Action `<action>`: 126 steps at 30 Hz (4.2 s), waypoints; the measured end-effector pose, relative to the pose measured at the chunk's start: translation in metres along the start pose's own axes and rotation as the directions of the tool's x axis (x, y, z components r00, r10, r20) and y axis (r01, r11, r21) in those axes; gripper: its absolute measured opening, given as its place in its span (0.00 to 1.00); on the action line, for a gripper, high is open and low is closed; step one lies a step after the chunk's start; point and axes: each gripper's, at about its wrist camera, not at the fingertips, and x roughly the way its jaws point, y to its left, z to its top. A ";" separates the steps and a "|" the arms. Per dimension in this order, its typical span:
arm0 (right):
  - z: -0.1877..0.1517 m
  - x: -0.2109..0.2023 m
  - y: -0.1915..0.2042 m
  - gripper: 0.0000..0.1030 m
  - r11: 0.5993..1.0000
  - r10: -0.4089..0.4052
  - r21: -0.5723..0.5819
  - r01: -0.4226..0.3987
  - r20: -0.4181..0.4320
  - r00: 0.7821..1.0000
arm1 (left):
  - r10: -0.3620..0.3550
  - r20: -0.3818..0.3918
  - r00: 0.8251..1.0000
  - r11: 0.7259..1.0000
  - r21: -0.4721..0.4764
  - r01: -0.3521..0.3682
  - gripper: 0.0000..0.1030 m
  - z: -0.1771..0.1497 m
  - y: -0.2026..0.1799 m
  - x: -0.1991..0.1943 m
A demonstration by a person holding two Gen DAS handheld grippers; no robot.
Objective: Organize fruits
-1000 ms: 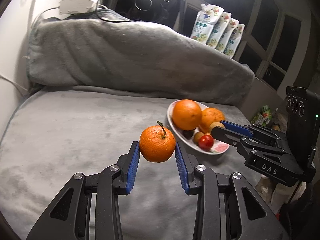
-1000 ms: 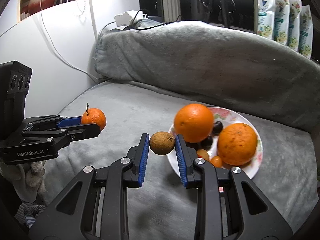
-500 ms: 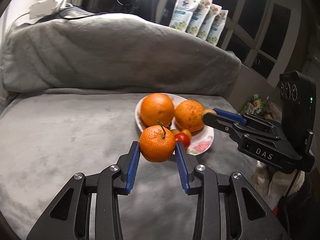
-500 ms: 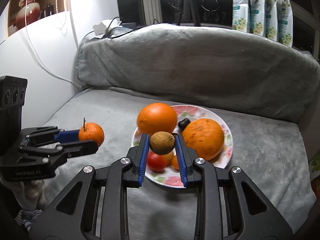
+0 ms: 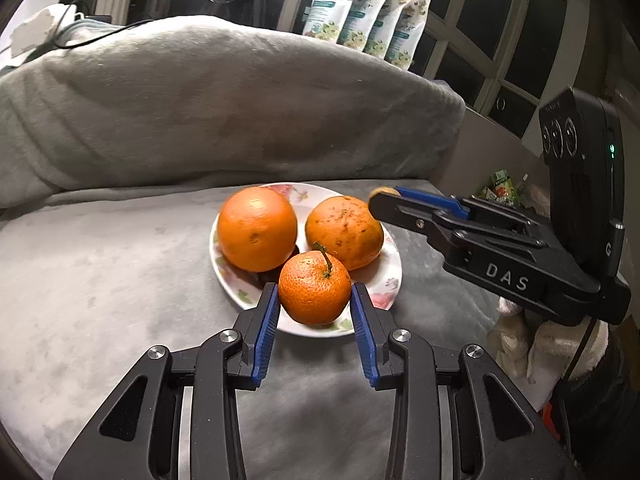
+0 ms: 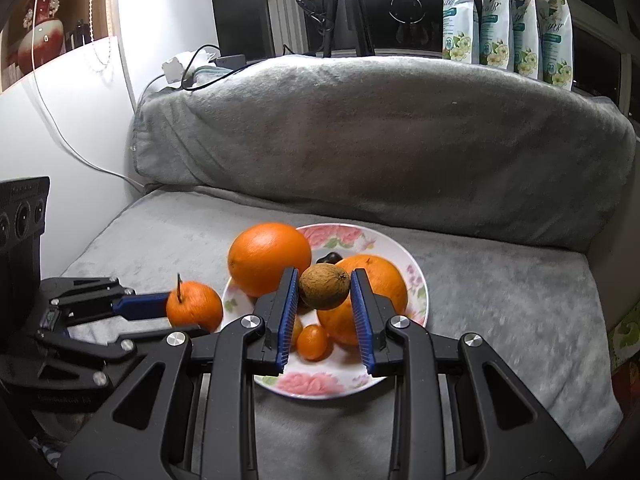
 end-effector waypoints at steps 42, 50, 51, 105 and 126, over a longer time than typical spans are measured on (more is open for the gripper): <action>0.024 0.039 -0.024 0.68 0.997 0.046 0.069 -0.046 -0.002 0.999 | 0.030 0.001 1.000 0.999 0.024 -0.030 0.55 0.010 -0.006 0.019; 0.022 0.027 -0.025 0.83 0.994 0.050 0.093 -0.051 0.013 0.999 | 0.035 0.014 0.999 0.999 0.027 -0.035 0.67 0.010 -0.007 0.010; 0.022 0.026 -0.025 0.84 0.994 0.049 0.095 -0.050 0.011 0.999 | 0.036 0.015 0.999 0.999 0.028 -0.037 0.67 0.010 -0.007 0.009; -0.006 -0.090 0.018 1.00 0.944 -0.323 0.112 0.311 0.105 0.941 | 0.242 0.170 0.955 0.970 -0.026 -0.242 0.79 0.001 -0.001 -0.083; -0.006 -0.094 0.021 1.00 0.945 -0.320 0.108 0.310 0.104 0.941 | 0.266 0.192 0.945 0.963 -0.017 -0.267 0.79 0.001 -0.005 -0.088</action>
